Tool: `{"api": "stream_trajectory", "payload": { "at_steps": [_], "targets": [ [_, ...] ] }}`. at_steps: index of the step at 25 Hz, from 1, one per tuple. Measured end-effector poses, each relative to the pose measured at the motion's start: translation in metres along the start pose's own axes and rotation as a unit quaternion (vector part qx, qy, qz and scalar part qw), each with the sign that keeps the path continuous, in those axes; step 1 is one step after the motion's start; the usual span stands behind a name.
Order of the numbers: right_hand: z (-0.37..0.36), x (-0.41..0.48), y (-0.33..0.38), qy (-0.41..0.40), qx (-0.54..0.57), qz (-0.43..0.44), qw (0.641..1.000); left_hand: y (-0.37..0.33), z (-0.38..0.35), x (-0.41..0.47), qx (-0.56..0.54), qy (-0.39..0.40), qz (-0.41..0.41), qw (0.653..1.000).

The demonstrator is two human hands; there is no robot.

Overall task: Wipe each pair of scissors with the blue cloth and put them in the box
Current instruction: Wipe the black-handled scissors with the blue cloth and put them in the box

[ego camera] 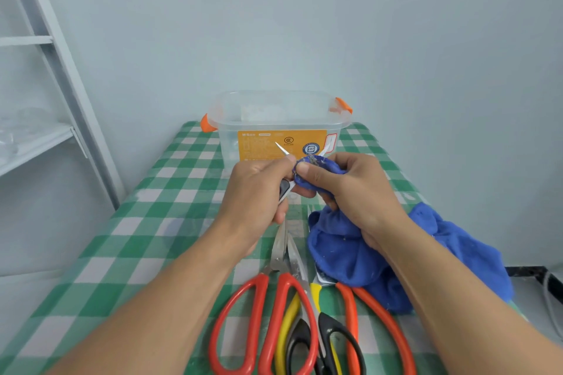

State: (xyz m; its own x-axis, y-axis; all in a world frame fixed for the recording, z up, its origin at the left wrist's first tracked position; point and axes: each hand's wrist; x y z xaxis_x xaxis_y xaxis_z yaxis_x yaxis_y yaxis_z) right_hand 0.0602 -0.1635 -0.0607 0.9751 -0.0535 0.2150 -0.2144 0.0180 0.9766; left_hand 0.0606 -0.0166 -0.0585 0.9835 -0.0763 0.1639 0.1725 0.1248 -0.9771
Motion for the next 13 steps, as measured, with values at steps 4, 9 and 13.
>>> {"api": "stream_trajectory", "payload": {
  "at_steps": [4, 9, 13],
  "targets": [
    [0.004, 0.002, 0.001, 0.021, 0.022, -0.037, 0.999, -0.001, 0.003, 0.0, -0.017, -0.013, 0.021, 1.0],
    [0.011, 0.003, -0.001, 0.054, 0.109, -0.068, 0.99, 0.0, 0.007, 0.004, -0.022, -0.011, 0.028, 0.999],
    [0.005, 0.001, -0.001, 0.019, 0.055, -0.036, 0.998, 0.001, 0.004, 0.002, -0.019, -0.008, 0.015, 1.0]
  ]
}}
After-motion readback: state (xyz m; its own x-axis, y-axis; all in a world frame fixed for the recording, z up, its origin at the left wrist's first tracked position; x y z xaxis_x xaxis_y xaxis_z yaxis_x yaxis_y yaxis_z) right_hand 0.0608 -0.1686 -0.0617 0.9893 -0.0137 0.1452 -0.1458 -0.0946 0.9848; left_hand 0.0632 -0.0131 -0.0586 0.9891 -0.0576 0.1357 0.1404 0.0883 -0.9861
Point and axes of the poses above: each hand's wrist, its own x-axis towards the middle knuckle, its own z-axis out of the back of the hand, y = z × x, and after that the axes turned 8 degrees about x, right-handed
